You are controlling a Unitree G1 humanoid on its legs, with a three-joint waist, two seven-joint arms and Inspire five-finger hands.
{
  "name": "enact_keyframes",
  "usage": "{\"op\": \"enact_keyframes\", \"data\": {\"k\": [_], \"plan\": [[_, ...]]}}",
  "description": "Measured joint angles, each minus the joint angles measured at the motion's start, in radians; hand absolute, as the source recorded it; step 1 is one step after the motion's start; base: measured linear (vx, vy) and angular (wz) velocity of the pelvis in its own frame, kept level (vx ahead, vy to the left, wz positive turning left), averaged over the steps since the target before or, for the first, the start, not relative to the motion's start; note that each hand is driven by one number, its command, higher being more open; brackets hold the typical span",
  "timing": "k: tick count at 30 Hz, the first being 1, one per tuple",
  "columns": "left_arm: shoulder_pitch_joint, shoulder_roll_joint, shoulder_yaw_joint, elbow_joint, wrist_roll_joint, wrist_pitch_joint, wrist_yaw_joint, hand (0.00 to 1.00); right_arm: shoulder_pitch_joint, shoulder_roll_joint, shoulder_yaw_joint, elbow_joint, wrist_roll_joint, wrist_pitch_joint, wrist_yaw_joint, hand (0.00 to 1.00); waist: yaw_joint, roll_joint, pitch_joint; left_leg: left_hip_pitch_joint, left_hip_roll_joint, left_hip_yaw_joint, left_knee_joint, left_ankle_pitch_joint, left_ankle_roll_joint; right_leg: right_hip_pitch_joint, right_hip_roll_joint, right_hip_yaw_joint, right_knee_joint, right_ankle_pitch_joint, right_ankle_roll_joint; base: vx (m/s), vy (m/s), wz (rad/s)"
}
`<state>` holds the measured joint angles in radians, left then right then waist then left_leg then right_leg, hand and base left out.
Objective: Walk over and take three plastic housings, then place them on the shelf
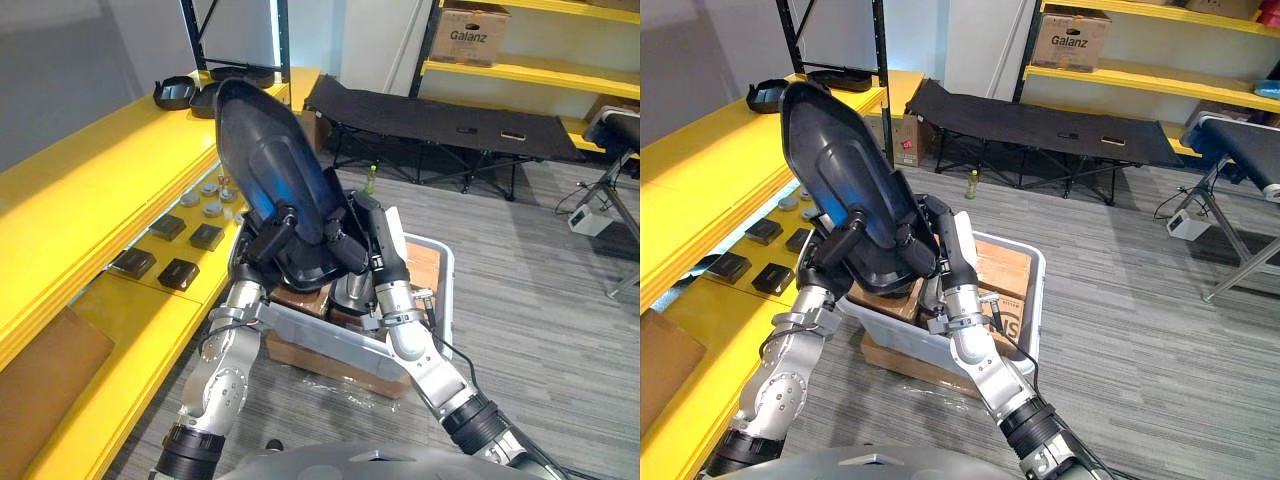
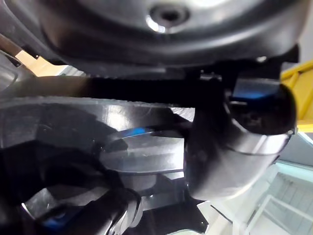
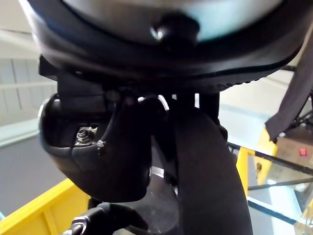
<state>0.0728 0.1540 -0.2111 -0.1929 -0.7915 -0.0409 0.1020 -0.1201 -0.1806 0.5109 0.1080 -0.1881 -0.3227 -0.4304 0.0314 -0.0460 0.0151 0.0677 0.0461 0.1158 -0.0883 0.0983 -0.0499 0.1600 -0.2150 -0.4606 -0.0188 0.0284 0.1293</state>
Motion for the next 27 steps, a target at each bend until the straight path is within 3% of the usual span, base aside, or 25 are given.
{"op": "enact_keyframes", "data": {"k": [5,6,14,18,22,27], "plan": [[0.0,0.0,-0.001,0.042,-0.115,-0.02,-0.044,0.0,0.0,0.0,0.01,0.0,-0.001,-0.007,0.0,0.0,-0.004,-0.004,-0.005,-0.001,0.0,0.0,0.0,0.001,0.0,0.0,0.0,0.0,0.0,0.002,0.0,0.0,0.0,0.0],[0.0,0.001,-0.001,0.046,-0.125,-0.022,-0.049,0.0,0.0,0.0,0.011,0.0,-0.001,-0.007,0.0,1.0,-0.004,-0.004,-0.005,-0.001,0.0,0.0,0.0,0.001,0.0,0.0,0.0,0.0,0.0,0.002,0.0,0.0,0.0,0.0],[0.0,0.001,0.003,0.047,-0.145,-0.08,-0.063,0.0,0.001,0.003,0.035,-0.003,0.008,-0.077,0.009,1.0,-0.006,-0.004,-0.006,0.0,0.0,0.0,0.0,0.003,0.0,0.0,0.0,-0.001,0.0,-0.001,-0.006,0.0,0.0,0.0],[0.0,-0.003,0.029,0.046,-0.069,-0.084,-0.021,0.0,0.026,0.021,0.046,-0.031,0.005,-0.118,0.032,1.0,-0.005,-0.007,-0.008,0.0,0.001,0.0,0.0,0.003,0.0,0.0,0.0,-0.002,0.001,-0.002,-0.006,0.0,0.0,0.0],[0.0,-0.042,0.063,0.046,0.142,-0.091,0.04,0.0,0.042,0.027,0.029,-0.031,-0.002,-0.091,0.029,1.0,-0.004,-0.008,-0.009,0.0,0.001,0.001,-0.001,0.003,0.0,0.0,0.0,-0.001,0.001,-0.001,-0.006,0.0,0.0,0.0],[0.02,-0.059,0.095,0.046,0.434,-0.096,0.129,0.0,0.075,0.017,-0.108,-0.032,-0.032,-0.014,0.034,1.0,-0.006,-0.008,-0.008,0.0,0.003,0.01,-0.001,0.002,0.0,-0.005,0.001,0.007,0.001,-0.001,-0.006,0.0,0.0,-0.05]]}}
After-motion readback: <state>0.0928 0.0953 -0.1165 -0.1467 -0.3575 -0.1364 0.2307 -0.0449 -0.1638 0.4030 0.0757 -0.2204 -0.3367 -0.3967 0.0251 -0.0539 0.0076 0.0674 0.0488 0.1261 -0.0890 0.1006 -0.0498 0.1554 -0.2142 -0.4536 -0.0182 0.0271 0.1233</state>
